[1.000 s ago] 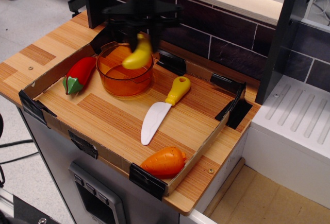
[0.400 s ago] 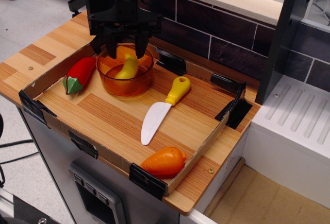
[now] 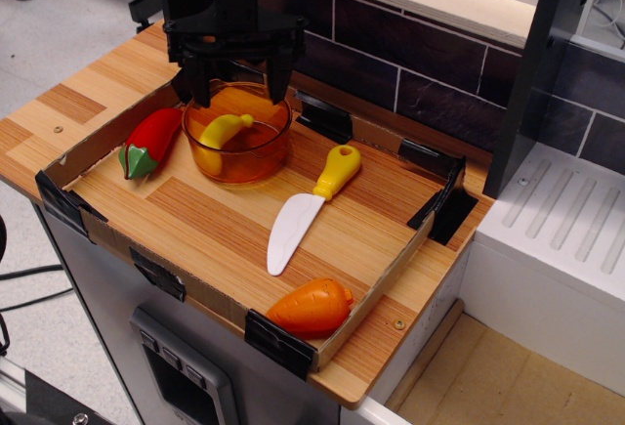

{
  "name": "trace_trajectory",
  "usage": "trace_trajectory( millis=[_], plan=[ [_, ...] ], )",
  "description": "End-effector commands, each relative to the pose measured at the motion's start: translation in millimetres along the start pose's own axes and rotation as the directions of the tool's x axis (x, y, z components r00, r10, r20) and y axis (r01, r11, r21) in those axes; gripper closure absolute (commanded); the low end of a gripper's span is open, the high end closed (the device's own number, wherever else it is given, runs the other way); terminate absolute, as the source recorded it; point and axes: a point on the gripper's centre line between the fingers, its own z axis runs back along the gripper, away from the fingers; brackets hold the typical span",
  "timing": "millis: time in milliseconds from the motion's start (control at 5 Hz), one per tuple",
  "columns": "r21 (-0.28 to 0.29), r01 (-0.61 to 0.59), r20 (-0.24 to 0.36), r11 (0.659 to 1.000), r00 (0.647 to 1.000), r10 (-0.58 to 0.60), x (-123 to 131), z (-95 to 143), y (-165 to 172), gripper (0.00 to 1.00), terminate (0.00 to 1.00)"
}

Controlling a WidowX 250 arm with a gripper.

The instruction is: Put banana in pot

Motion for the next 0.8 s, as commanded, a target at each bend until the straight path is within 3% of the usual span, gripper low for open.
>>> trace_trajectory(
  millis=[0, 400, 600],
  plan=[
    [-0.11, 0.018, 0.073, 0.994, 0.997, -0.01, -3.2, 66.7, -11.8, 0.0, 0.0],
    [-0.11, 0.018, 0.073, 0.994, 0.997, -0.01, -3.2, 66.7, -11.8, 0.0, 0.0],
    [-0.11, 0.018, 0.073, 0.994, 0.997, -0.01, -3.2, 66.7, -11.8, 0.0, 1.0]
  ],
)
